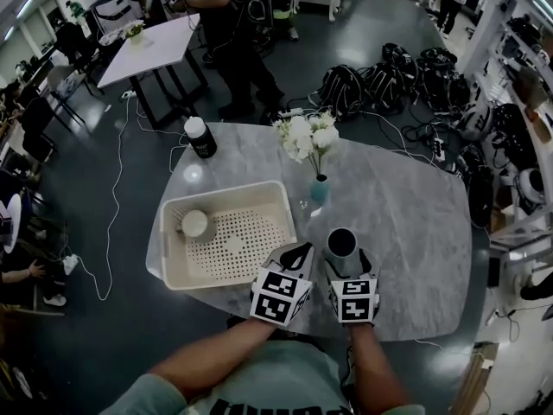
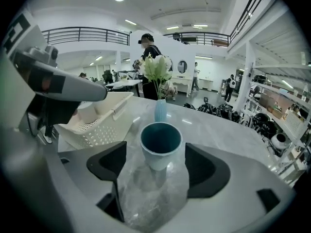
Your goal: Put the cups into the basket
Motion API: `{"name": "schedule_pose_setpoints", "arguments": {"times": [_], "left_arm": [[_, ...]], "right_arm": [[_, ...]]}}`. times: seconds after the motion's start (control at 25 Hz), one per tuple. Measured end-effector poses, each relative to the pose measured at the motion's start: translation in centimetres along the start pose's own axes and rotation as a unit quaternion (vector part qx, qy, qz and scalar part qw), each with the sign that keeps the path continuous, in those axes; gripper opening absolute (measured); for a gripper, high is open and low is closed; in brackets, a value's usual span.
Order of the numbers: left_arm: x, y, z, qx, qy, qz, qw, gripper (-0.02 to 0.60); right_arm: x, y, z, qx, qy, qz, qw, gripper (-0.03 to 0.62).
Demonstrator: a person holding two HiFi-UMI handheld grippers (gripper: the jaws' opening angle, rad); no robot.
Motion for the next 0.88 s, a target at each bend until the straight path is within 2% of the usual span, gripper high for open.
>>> {"name": "schedule_pose_setpoints", "arguments": {"times": [0.52,0.88], "left_arm": [[-1.1,-2.2,0.5,-0.02,-0.009,0.002,0.9998,0.006],[-0.5,-2.5,1.5,-0.032,-0.005,0.012,0.9994,0.006]], "right_arm": [[0.4,-3.6,-1.4,-0.012,-0.013,0.01,1.0,0.392],[0.6,-6.1,-2.0,-0.018,-0.004,0.024,1.0,0.399]]}}
Point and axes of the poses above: the fingertips, and each gripper's own axes: y backward along the fingers, z to its left, x out of its underside, the point moved 7 cm from there along y, backward along the fingers, and after that the axes turned 8 degrees about -x, right-handed, at the moved point
